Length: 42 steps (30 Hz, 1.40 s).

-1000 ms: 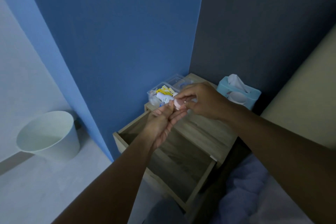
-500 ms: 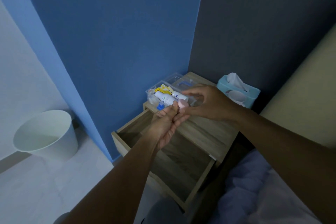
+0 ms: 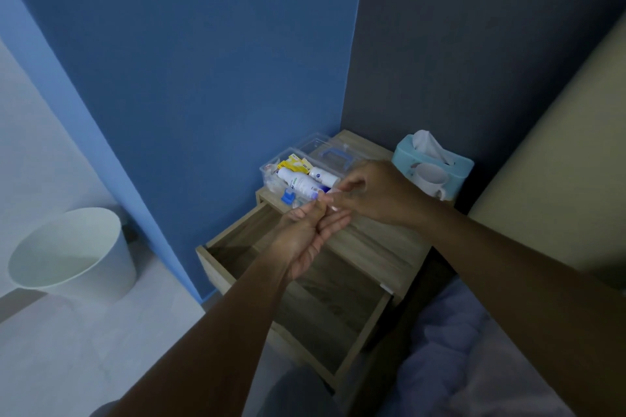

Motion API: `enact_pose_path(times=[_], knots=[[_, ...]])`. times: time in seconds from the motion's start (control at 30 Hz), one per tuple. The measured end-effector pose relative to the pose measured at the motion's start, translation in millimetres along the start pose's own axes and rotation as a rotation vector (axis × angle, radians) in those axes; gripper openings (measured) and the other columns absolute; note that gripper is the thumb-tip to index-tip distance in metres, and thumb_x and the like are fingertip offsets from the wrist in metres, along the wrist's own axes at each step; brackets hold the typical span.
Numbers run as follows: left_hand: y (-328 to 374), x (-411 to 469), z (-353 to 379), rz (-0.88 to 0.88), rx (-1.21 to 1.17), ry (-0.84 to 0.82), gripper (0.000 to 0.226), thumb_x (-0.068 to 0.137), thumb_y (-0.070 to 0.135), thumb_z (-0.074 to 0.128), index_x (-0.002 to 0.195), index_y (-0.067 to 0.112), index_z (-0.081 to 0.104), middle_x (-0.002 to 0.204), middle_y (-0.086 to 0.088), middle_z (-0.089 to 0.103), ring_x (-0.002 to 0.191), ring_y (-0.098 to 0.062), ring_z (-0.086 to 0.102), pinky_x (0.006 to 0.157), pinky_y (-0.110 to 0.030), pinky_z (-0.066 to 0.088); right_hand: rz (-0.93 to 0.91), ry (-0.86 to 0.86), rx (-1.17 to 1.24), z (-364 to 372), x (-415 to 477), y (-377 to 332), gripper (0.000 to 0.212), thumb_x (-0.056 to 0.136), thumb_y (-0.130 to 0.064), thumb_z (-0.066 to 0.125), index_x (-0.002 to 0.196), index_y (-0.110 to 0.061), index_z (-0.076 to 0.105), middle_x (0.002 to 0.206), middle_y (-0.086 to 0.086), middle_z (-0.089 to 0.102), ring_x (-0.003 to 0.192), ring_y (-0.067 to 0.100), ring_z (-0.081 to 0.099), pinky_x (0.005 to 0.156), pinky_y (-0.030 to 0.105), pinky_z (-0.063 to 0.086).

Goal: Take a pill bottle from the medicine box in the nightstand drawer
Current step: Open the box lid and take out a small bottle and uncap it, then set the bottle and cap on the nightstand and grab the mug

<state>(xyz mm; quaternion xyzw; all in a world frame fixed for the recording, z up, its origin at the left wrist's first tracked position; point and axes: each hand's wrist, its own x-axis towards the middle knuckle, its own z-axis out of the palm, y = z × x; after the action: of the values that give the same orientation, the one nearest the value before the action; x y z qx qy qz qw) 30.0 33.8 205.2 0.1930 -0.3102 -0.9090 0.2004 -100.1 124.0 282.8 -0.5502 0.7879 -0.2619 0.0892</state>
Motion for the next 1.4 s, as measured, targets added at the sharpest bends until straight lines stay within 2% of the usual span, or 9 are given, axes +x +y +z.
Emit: enact_pose_path(times=[0.13, 0.3, 0.47, 0.6, 0.7, 0.83, 1.03, 1.2, 1.4], knots=[[-0.6, 0.2, -0.4, -0.019, -0.03, 0.024, 0.043, 0.087, 0.026, 0.065, 0.109, -0.011, 0.066, 0.112, -0.03, 0.069, 0.1, -0.03, 0.073, 0.083, -0.034, 0.061, -0.086, -0.095, -0.022, -2.0, 1.2, -2.6, 0.022, 0.089, -0.02, 0.07, 0.11, -0.019, 0.077, 0.098, -0.008, 0.069, 0.088, 0.002, 0.062, 0.073, 0.003, 0.04], [-6.1, 2.3, -4.4, -0.052, -0.048, 0.027, 0.032, 0.097, 0.019, 0.055, 0.113, -0.007, 0.065, 0.116, -0.028, 0.069, 0.102, -0.029, 0.074, 0.085, -0.034, 0.061, -0.108, 0.05, 0.089, -10.2, 3.4, 2.1, 0.031, 0.088, -0.003, 0.071, 0.118, -0.012, 0.073, 0.106, -0.006, 0.061, 0.096, 0.011, 0.065, 0.089, 0.023, 0.052], [-12.5, 6.2, -7.0, -0.087, -0.112, 0.039, 0.034, 0.1, 0.008, 0.046, 0.131, -0.001, 0.055, 0.127, -0.029, 0.063, 0.115, -0.034, 0.066, 0.096, -0.038, 0.055, 0.047, 0.208, 0.224, -11.9, -1.7, 43.4, 0.035, 0.091, -0.006, 0.07, 0.125, -0.013, 0.069, 0.098, -0.02, 0.056, 0.085, -0.023, 0.058, 0.079, 0.0, 0.046], [-20.3, 20.6, -3.3, -0.1, -0.137, 0.045, 0.039, 0.101, 0.006, 0.046, 0.138, -0.005, 0.05, 0.137, -0.028, 0.056, 0.128, -0.039, 0.056, 0.102, -0.038, 0.049, 0.275, 0.304, 0.29, 9.9, -19.9, 91.5, 0.025, 0.092, -0.022, 0.072, 0.116, -0.018, 0.072, 0.101, -0.007, 0.071, 0.089, -0.001, 0.065, 0.087, 0.019, 0.054], [-30.9, 37.0, -3.0, -0.107, -0.105, 0.022, 0.037, 0.101, 0.006, 0.048, 0.136, -0.004, 0.05, 0.135, -0.021, 0.06, 0.127, -0.035, 0.058, 0.101, -0.035, 0.051, 0.459, 0.321, 0.375, 36.7, -38.9, 124.2, 0.017, 0.087, -0.02, 0.077, 0.103, -0.019, 0.073, 0.093, -0.003, 0.072, 0.08, 0.002, 0.064, 0.078, 0.021, 0.053], [-53.2, 63.9, -7.8, -0.063, 0.12, -0.008, 0.039, 0.093, 0.002, 0.063, 0.13, 0.006, 0.055, 0.123, -0.01, 0.07, 0.114, -0.024, 0.068, 0.089, -0.023, 0.057, 0.647, 0.361, 0.444, 70.2, -57.9, 159.1, 0.018, 0.074, -0.017, 0.087, 0.08, -0.02, 0.071, 0.08, 0.002, 0.075, 0.072, 0.008, 0.066, 0.065, 0.014, 0.053], [-85.8, 113.4, -22.3, 0.029, 0.618, 0.06, 0.036, 0.086, 0.017, 0.074, 0.121, 0.014, 0.064, 0.112, -0.006, 0.075, 0.106, -0.018, 0.072, 0.094, -0.036, 0.057, 0.591, 0.44, 0.314, 110.0, -59.8, 191.6, 0.028, 0.07, -0.01, 0.084, 0.064, -0.028, 0.064, 0.083, 0.005, 0.073, 0.072, 0.013, 0.067, 0.066, 0.018, 0.051], [-102.1, 149.3, -30.3, 0.162, 1.193, 0.019, 0.028, 0.097, 0.032, 0.057, 0.123, 0.022, 0.06, 0.1, 0.014, 0.064, 0.088, 0.008, 0.06, 0.069, -0.014, 0.045, 0.587, 0.496, 0.236, 128.8, -44.8, 212.7, 0.005, 0.089, -0.019, 0.067, 0.091, -0.022, 0.069, 0.098, 0.001, 0.071, 0.095, 0.018, 0.066, 0.081, 0.026, 0.053], [-124.2, 187.0, -38.7, 0.186, 1.497, -0.049, 0.036, 0.101, 0.043, 0.043, 0.13, 0.024, 0.048, 0.12, -0.001, 0.061, 0.108, -0.017, 0.059, 0.086, -0.035, 0.051, 0.64, 0.547, 0.122, 152.6, -41.3, 218.5, 0.035, 0.089, -0.017, 0.064, 0.123, -0.018, 0.063, 0.124, 0.006, 0.065, 0.121, 0.028, 0.054, 0.105, 0.039, 0.044]])
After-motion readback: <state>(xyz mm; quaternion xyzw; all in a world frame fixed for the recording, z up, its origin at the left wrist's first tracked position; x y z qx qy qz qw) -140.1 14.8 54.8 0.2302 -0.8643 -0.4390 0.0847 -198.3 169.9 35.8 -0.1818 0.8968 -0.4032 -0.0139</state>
